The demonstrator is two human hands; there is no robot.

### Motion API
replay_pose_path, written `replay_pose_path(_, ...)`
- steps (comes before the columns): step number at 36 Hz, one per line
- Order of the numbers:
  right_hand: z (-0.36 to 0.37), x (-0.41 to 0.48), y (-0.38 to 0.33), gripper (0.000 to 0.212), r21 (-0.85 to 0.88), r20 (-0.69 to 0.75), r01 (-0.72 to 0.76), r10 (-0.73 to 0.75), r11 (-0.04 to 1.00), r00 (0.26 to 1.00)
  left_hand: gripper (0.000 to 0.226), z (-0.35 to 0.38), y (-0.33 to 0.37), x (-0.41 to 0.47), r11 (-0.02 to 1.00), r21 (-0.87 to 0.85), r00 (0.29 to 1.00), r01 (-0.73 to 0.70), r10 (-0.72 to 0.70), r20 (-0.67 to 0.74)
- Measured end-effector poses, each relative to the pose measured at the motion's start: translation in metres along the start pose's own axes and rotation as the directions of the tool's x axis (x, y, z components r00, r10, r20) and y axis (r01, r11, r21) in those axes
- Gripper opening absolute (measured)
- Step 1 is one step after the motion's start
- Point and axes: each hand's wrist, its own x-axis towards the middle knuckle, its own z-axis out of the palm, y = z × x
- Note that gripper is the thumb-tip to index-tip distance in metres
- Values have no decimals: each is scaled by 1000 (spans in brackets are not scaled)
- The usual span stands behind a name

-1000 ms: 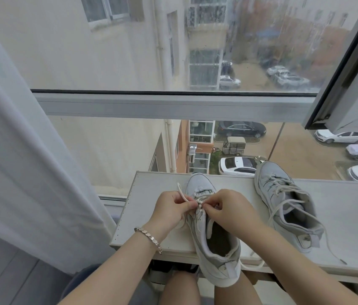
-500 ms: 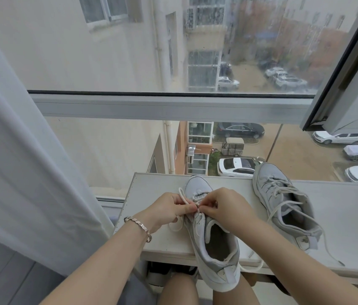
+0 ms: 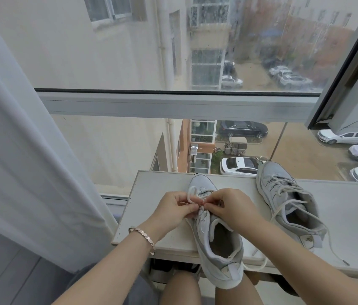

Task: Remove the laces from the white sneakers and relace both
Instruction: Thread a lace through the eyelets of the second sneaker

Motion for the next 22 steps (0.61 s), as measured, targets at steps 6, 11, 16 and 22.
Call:
replay_pose_path(6, -2, -1, 3, 16, 64, 22, 20, -21, 998, 1000, 26, 4, 2, 0, 998, 16, 997, -58, 59, -45)
replay_pose_path(11, 0, -1, 4, 16, 54, 8, 19, -19, 998, 1000, 25, 3, 5, 0, 990, 109, 995, -94, 97, -23)
replay_pose_path(16, 1, 0, 5, 15, 47, -1, 18, -18, 999, 1000, 22, -2, 2, -1, 978, 164, 991, -131, 135, -10)
replay_pose_path(22, -1, 1, 4, 15, 59, 9, 33, -33, 998, 999, 17, -1, 6, 0, 977, 174, 992, -120, 125, -18)
